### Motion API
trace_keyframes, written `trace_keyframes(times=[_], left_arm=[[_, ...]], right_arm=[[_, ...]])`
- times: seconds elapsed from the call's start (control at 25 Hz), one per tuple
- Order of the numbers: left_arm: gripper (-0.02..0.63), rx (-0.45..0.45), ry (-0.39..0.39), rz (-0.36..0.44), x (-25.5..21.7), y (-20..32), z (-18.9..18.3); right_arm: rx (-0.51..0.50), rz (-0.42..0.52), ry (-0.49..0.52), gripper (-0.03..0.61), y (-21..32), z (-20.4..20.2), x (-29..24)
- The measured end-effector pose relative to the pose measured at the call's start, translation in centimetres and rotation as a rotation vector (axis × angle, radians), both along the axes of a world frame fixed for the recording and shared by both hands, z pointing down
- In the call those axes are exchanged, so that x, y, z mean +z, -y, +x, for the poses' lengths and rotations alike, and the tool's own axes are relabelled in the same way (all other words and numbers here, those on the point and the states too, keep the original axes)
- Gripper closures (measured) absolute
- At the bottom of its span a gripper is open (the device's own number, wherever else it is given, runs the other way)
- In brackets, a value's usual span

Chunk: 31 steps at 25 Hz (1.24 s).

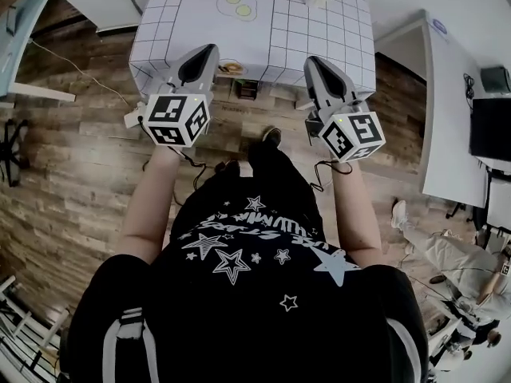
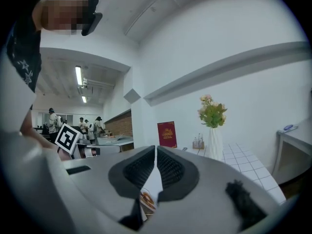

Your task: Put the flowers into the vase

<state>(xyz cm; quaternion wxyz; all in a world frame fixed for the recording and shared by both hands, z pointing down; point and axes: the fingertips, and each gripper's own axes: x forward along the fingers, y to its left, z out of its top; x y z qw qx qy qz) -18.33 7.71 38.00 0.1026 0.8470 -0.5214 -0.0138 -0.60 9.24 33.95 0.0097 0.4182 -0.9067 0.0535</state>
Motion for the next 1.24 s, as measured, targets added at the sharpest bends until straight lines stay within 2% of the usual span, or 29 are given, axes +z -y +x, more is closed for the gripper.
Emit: trace_keyframes(times=[0.12,0.52,0.76,0.84,1.0,1.24], left_arm=[[0.606,0.010,-0.011,-0.005,0.1,-0.9,0.1],[0.606,0.001,0.006,0.011,-0.4,-5.0,1.1],[0.605,-0.005,0.011,-0.051,-3.8,-0.7,2.5],[0.606,-0.011,0.022,-0.043,-3.7,-2.4,3.6],[0.606,-0.022,0.039,-0.010,-2.9,-9.2,5.5],[0.606,-0.034,0.038,-0.050,-4.0,-11.3,7.2]], right_arm=[[0.021,0.001,-0.019,0.557,-1.5,0.2,-0.2],[-0.011,0.000,-0.033,0.565,-5.1,0.0,-0.3],[-0.044,-0.081,-0.068,0.565,-1.0,0.6,-2.7],[-0.043,-0.083,-0.053,0.566,-2.5,1.7,-2.4],[-0.053,-0.058,-0.035,0.566,-8.8,3.4,-1.1],[-0.048,-0.109,-0.014,0.566,-10.2,5.5,-1.7]])
